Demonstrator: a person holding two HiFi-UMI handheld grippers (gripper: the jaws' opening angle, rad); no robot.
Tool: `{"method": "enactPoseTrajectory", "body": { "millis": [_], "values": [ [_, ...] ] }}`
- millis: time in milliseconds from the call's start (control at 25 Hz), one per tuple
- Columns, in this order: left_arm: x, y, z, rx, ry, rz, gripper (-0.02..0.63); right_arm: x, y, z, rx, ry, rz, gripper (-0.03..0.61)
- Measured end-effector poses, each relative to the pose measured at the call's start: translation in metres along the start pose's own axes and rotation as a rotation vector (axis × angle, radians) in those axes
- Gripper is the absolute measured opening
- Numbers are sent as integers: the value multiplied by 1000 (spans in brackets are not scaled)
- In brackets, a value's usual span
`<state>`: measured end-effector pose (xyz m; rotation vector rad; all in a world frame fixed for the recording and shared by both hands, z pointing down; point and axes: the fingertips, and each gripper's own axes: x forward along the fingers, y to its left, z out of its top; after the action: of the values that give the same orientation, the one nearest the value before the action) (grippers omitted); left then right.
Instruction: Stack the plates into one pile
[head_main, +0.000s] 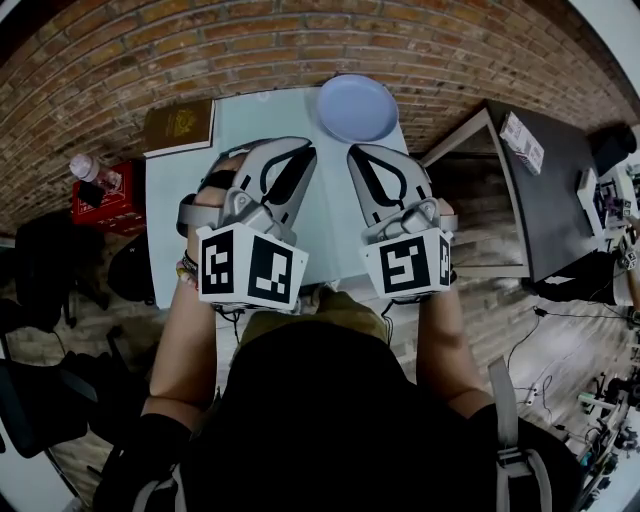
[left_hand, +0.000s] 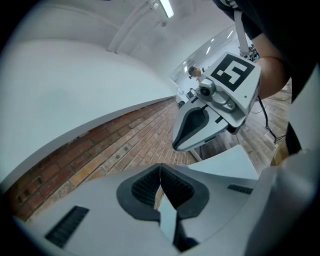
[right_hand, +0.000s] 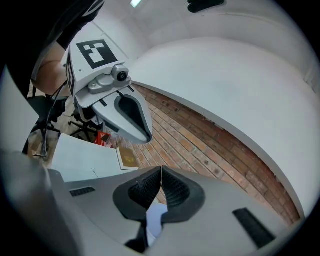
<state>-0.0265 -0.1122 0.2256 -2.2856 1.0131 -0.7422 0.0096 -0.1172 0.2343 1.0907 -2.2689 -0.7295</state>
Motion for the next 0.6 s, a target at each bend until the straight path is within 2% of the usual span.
{"method": "enactPoseTrajectory", "body": {
  "millis": [40, 200, 600],
  "values": [
    [-1, 2, 0, -9, 2, 8, 25, 0, 1, 1, -5, 0, 2, 35],
    [-4, 8, -4, -62, 0, 6, 23, 2, 4, 3, -16, 0, 11, 35],
    [-3, 10, -10, -19, 12, 25, 23, 7, 10, 6, -64, 11, 14, 35]
  ]
}}
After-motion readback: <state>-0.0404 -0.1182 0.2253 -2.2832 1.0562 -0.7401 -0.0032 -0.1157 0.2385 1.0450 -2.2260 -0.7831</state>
